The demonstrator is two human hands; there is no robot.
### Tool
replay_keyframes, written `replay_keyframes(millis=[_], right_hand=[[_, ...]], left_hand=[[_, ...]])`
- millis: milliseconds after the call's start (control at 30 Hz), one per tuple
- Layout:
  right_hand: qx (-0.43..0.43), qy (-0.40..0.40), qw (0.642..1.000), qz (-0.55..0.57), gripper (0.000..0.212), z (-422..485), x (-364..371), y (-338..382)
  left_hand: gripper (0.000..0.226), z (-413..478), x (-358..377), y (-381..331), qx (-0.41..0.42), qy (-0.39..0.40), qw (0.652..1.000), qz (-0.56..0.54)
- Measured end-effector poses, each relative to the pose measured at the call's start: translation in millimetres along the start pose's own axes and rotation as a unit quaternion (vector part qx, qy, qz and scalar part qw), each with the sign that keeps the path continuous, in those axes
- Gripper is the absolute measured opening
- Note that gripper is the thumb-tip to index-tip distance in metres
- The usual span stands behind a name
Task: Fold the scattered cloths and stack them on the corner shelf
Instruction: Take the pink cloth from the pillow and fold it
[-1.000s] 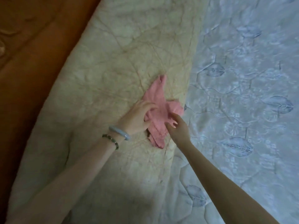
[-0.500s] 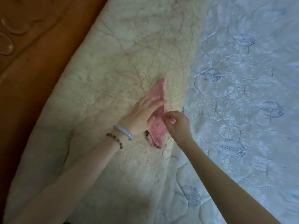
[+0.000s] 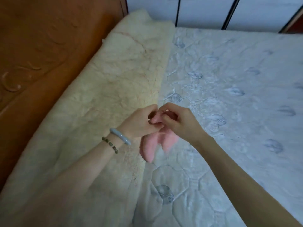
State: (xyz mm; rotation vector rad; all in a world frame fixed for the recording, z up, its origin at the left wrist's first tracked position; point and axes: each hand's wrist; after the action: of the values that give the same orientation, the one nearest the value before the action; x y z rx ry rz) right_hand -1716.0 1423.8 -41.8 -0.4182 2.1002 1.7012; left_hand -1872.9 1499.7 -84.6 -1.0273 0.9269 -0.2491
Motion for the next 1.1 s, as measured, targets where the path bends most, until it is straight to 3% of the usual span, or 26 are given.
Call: replay_keyframes(millis=[167,267,400,467,633,733,833,967,1100], right_hand=[[-0.023,-0.002,0.999,-0.047,0.02,-56,-64,7],[-0.03,-0.006,0.997,-0.066,0.021,-88,-99,4],[-0.038,-0.039,0.995,-0.08,0.025,-125,-135,-5],[-0.034,-0.058,0.995,-0.074,0.025,-140,-152,-12],[-0.009,-0.086,0.993,-0.08,0.021,-173,-186,-32],[0.023,-0.069,0.992,-0.099,0.014,-188,-199,-45],[0.062,-0.031,0.985,-0.158,0.013,-195,-209,-61],[0.122,0.008,0.96,-0.251,0.017,-198,-223,-83],[0.183,0.026,0.93,-0.316,0.018,-191,-226,-116]], left_hand=[[0.036,1,32,-65,0.035,0.014,0.999,0.01],[0.02,-8,54,-91,0.024,0.036,0.999,0.024],[0.039,-19,74,-117,0.032,0.06,0.997,0.02],[0.022,-23,78,-128,0.031,0.055,0.998,0.018],[0.02,-27,91,-139,-0.008,0.039,0.999,-0.018],[0.017,-26,104,-142,-0.03,0.033,0.999,-0.007],[0.008,-24,113,-145,-0.024,0.067,0.994,0.08],[0.035,-23,117,-130,-0.041,0.09,0.984,0.15],[0.011,-18,123,-110,-0.084,0.019,0.985,0.15]])
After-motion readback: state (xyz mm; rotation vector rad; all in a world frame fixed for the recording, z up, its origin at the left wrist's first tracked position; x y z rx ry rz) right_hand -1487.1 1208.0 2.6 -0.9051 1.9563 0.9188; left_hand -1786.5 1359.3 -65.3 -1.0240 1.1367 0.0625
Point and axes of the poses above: each hand's wrist, its own z-axis towards the middle knuckle, its own x-axis out of the palm, y = z × x, and after that the axes turned 14 degrees about x, right-handed
